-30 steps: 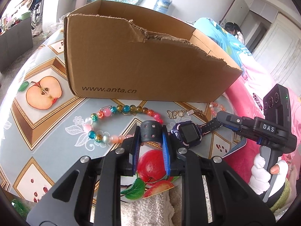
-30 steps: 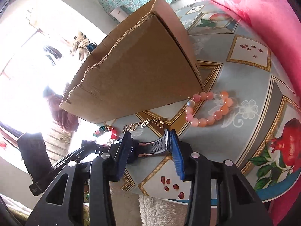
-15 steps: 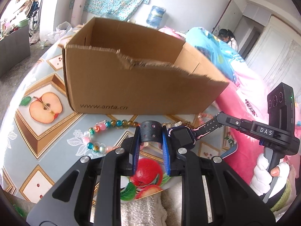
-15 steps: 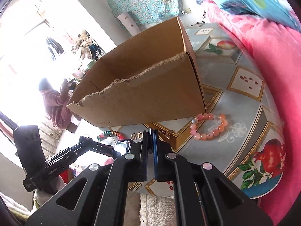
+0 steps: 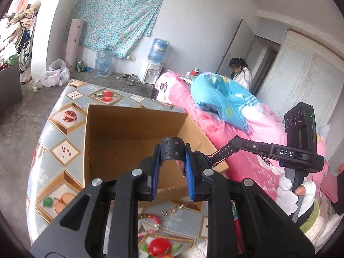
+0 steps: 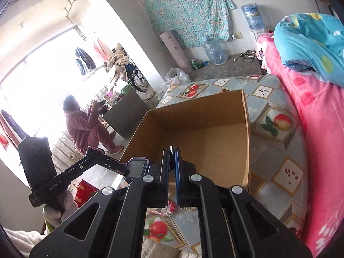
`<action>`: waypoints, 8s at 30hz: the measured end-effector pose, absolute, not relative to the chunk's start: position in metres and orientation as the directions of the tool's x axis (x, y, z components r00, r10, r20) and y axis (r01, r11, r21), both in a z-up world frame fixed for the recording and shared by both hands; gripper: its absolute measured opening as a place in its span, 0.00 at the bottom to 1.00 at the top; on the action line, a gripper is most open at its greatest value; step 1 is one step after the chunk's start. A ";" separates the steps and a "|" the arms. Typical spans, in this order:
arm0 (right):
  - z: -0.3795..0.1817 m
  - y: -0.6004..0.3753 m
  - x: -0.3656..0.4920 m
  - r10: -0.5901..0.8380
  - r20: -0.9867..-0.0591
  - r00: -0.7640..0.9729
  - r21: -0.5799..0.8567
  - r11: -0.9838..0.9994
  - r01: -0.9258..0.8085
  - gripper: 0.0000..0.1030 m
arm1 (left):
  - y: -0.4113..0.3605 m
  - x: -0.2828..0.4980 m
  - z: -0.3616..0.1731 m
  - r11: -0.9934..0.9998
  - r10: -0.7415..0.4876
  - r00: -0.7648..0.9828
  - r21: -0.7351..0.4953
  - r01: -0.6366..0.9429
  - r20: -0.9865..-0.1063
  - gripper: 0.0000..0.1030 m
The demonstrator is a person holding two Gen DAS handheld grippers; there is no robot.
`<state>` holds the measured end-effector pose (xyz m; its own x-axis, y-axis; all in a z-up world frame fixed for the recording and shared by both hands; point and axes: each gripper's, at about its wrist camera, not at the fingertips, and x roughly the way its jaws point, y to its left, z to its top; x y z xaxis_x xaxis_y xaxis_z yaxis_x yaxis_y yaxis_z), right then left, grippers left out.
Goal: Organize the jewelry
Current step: 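Lift the black smartwatch with both grippers and carry it into the cardboard box, then open both grippers to release the smartwatch inside the box, then move both grippers back toward the multicolour beaded bracelet on the table, then grasp the multicolour beaded bracelet with the right gripper while the left gripper grasps it too, then carry the beaded bracelet with both grippers into the cardboard box, then open both grippers to release the bracelet beside the watch, then move both grippers toward the gold chain and small silver charm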
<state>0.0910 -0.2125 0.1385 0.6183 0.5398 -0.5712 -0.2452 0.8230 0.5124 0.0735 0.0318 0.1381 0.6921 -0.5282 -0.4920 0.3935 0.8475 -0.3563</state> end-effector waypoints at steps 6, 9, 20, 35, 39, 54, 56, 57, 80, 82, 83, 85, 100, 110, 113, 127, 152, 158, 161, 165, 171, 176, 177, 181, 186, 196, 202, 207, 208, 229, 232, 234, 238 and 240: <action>0.100 -0.203 0.194 0.515 -0.693 0.504 0.513 0.844 -0.156 0.05 | 0.018 0.173 0.128 0.889 -0.457 0.638 -0.305 0.340 -0.619 0.19; 0.071 -0.200 0.235 0.482 -0.754 0.446 0.492 0.865 -0.103 0.05 | 0.010 0.218 0.102 0.912 -0.407 0.577 -0.275 0.305 -0.708 0.19; 0.038 -0.178 0.277 0.350 -0.873 0.339 0.340 0.936 -0.089 0.10 | 0.003 0.270 0.049 0.960 -0.249 0.446 -0.160 0.228 -0.860 0.47; 0.132 -0.194 0.187 0.319 -0.737 0.596 0.251 0.948 -0.198 0.30 | 0.025 0.162 0.129 0.956 -0.263 0.676 -0.092 0.278 -0.689 0.65; 0.154 -0.207 0.103 0.318 -0.625 0.713 0.208 0.948 -0.241 0.54 | 0.043 0.092 0.139 0.959 -0.254 0.736 -0.064 0.276 -0.628 0.77; -0.032 -0.160 -0.016 0.102 -0.792 0.602 0.075 0.995 -0.070 0.65 | 0.037 0.027 -0.009 0.990 -0.089 0.627 -0.001 0.138 -0.774 0.81; -0.035 -0.152 -0.019 0.052 -0.768 0.638 0.014 0.998 -0.065 0.70 | 0.033 0.033 -0.022 0.990 -0.053 0.619 0.039 0.134 -0.784 0.81; -0.034 -0.150 -0.019 0.049 -0.762 0.646 0.006 0.998 -0.068 0.74 | 0.032 0.034 -0.027 0.990 -0.045 0.614 0.049 0.134 -0.788 0.81; -0.045 -0.145 -0.051 0.019 -0.691 0.723 0.029 1.000 0.002 0.94 | 0.048 0.005 -0.044 0.991 -0.075 0.622 0.013 0.136 -0.779 0.92; -0.043 -0.146 -0.049 0.027 -0.697 0.716 0.033 0.999 -0.006 0.94 | 0.050 0.005 -0.043 0.991 -0.075 0.626 0.013 0.134 -0.776 0.92; -0.043 -0.147 -0.048 0.029 -0.703 0.711 0.032 0.999 -0.008 0.94 | 0.050 0.004 -0.043 0.991 -0.075 0.629 0.013 0.135 -0.774 0.92; -0.041 -0.148 -0.043 0.029 -0.718 0.696 0.032 0.999 -0.009 0.94 | 0.051 0.001 -0.043 0.990 -0.078 0.634 0.012 0.137 -0.769 0.92; 0.013 -0.121 -0.012 0.283 -0.696 0.660 0.170 0.958 -0.231 0.72 | 0.072 -0.014 -0.032 0.982 -0.172 0.701 -0.063 0.179 -0.692 0.91; -0.005 -0.088 0.022 0.438 -0.760 0.481 0.321 0.896 -0.307 0.40 | 0.071 -0.004 -0.025 0.965 -0.236 0.695 -0.081 0.249 -0.679 0.49; -0.008 -0.082 0.027 0.442 -0.776 0.450 0.324 0.891 -0.317 0.37 | 0.068 0.001 -0.029 0.960 -0.249 0.682 -0.082 0.267 -0.688 0.41; -0.017 -0.074 0.030 0.423 -0.800 0.426 0.300 0.896 -0.327 0.10 | 0.060 0.013 -0.034 0.949 -0.292 0.644 -0.128 0.290 -0.707 0.08; 0.013 -0.116 0.006 0.448 -0.740 0.502 0.327 0.892 -0.313 0.10 | 0.056 -0.020 0.000 0.906 -0.420 0.633 -0.263 0.331 -0.650 0.08; 0.041 -0.119 0.001 0.480 -0.691 0.540 0.330 0.874 -0.356 0.10 | 0.055 -0.031 0.033 0.900 -0.433 0.669 -0.245 0.361 -0.604 0.08; 0.065 -0.120 0.000 0.498 -0.650 0.574 0.319 0.864 -0.388 0.10 | 0.056 -0.033 0.059 0.890 -0.453 0.695 -0.239 0.388 -0.558 0.08; 0.097 -0.124 0.007 0.524 -0.587 0.617 0.302 0.849 -0.433 0.10 | 0.054 -0.025 0.099 0.878 -0.475 0.732 -0.211 0.429 -0.489 0.08; 0.135 -0.128 0.047 0.537 -0.519 0.665 0.281 0.842 -0.460 0.10 | 0.043 0.011 0.140 0.880 -0.469 0.768 -0.158 0.448 -0.436 0.08; 0.128 -0.132 0.104 0.563 -0.550 0.617 0.344 0.826 -0.447 0.10 | 0.035 0.061 0.134 0.893 -0.441 0.759 -0.148 0.425 -0.479 0.08; 0.123 -0.130 0.114 0.572 -0.562 0.598 0.360 0.820 -0.445 0.10 | 0.032 0.070 0.128 0.900 -0.423 0.755 -0.137 0.414 -0.502 0.08; 0.088 -0.124 0.150 0.585 -0.637 0.502 0.417 0.809 -0.414 0.10 | 0.030 0.099 0.096 0.916 -0.376 0.709 -0.125 0.381 -0.596 0.08; 0.048 -0.112 0.173 0.592 -0.715 0.373 0.459 0.799 -0.389 0.10 | 0.039 0.116 0.060 0.929 -0.340 0.649 -0.135 0.344 -0.681 0.09; 0.045 -0.108 0.173 0.564 -0.733 0.382 0.425 0.817 -0.391 0.11 | 0.041 0.117 0.051 0.949 -0.268 0.682 -0.067 0.307 -0.681 0.25; 0.070 -0.130 0.148 0.562 -0.686 0.463 0.411 0.824 -0.391 0.11 | 0.051 0.091 0.071 0.951 -0.284 0.736 -0.080 0.299 -0.614 0.25; 0.095 -0.152 0.103 0.552 -0.611 0.567 0.365 0.832 -0.418 0.23 | 0.062 0.049 0.083 0.941 -0.326 0.777 -0.101 0.324 -0.539 0.30; 0.097 -0.156 0.090 0.547 -0.594 0.589 0.349 0.836 -0.424 0.25 | 0.064 0.040 0.083 0.938 -0.335 0.779 -0.110 0.329 -0.530 0.31; -0.036 -0.129 -0.014 0.316 -0.682 0.660 0.165 0.945 -0.282 0.34 | 0.019 0.011 -0.035 0.935 -0.284 0.604 -0.074 0.348 -0.745 0.31; -0.036 -0.131 -0.013 0.328 -0.665 0.671 0.178 0.942 -0.284 0.34 | 0.014 0.012 -0.036 0.934 -0.283 0.605 -0.070 0.352 -0.744 0.30; -0.036 -0.132 -0.011 0.338 -0.656 0.675 0.188 0.939 -0.287 0.34 | 0.011 0.014 -0.036 0.934 -0.284 0.603 -0.073 0.350 -0.746 0.29; -0.038 -0.133 -0.010 0.356 -0.644 0.677 0.207 0.933 -0.294 0.34 | 0.008 0.018 -0.035 0.924 -0.336 0.568 -0.146 0.355 -0.751 0.26; -0.039 -0.135 -0.012 0.362 -0.640 0.678 0.214 0.931 -0.295 0.34 | 0.006 0.019 -0.035 0.916 -0.362 0.552 -0.177 0.359 -0.751 0.26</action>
<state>-0.0115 -0.1351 -0.0386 0.6778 0.3618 -0.6400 -0.2949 0.9312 0.2141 0.0195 0.0055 -0.0353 0.5518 -0.3618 -0.7514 0.3593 0.9162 -0.1773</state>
